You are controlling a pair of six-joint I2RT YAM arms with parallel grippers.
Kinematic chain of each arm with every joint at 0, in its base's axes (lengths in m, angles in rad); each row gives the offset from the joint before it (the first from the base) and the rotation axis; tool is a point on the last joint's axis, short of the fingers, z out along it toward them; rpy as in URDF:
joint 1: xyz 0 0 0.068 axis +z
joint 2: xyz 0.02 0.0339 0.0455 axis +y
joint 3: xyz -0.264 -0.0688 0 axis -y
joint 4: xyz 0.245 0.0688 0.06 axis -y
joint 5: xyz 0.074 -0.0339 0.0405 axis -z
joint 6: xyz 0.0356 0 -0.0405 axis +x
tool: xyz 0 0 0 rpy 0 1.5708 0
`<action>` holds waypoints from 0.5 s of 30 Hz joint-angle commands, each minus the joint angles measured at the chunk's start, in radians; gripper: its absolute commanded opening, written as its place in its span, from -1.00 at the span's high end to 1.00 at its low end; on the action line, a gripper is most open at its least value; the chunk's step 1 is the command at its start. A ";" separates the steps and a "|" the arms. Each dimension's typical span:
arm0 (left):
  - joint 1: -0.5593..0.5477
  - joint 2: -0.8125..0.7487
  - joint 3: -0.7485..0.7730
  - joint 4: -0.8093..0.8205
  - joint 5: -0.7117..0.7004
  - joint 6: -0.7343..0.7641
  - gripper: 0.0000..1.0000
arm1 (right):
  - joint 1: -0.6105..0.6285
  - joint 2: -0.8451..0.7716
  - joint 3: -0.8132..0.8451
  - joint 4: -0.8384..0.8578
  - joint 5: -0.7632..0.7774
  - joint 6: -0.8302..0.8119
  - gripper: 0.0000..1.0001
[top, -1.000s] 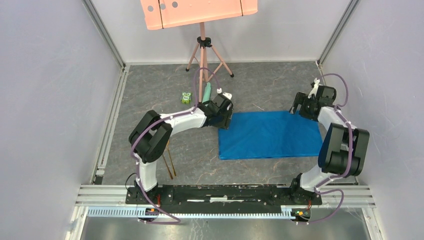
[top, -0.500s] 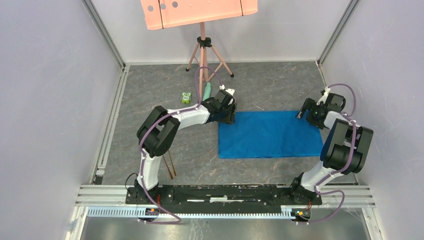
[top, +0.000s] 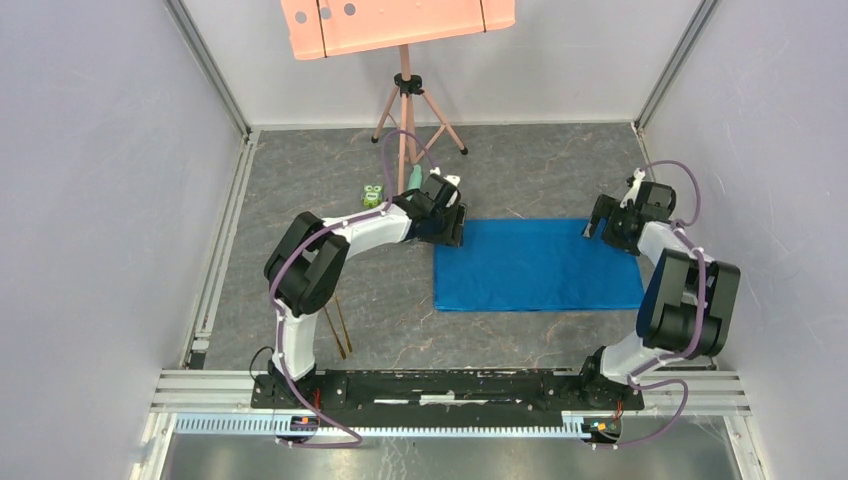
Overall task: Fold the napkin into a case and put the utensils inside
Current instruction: Smooth out the rectangle-folded napkin at the center of the board.
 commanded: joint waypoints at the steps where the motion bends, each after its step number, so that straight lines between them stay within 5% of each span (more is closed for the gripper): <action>1: -0.025 -0.119 0.035 -0.066 0.171 -0.011 -0.33 | 0.000 -0.163 -0.038 -0.076 0.046 0.004 -0.83; 11: -0.153 -0.205 -0.068 -0.073 0.283 0.007 -0.36 | -0.057 -0.011 0.155 -0.318 0.223 -0.147 -0.74; 15: -0.191 -0.265 -0.106 -0.080 0.256 0.062 -0.38 | -0.159 0.029 0.169 -0.320 0.108 -0.202 -0.69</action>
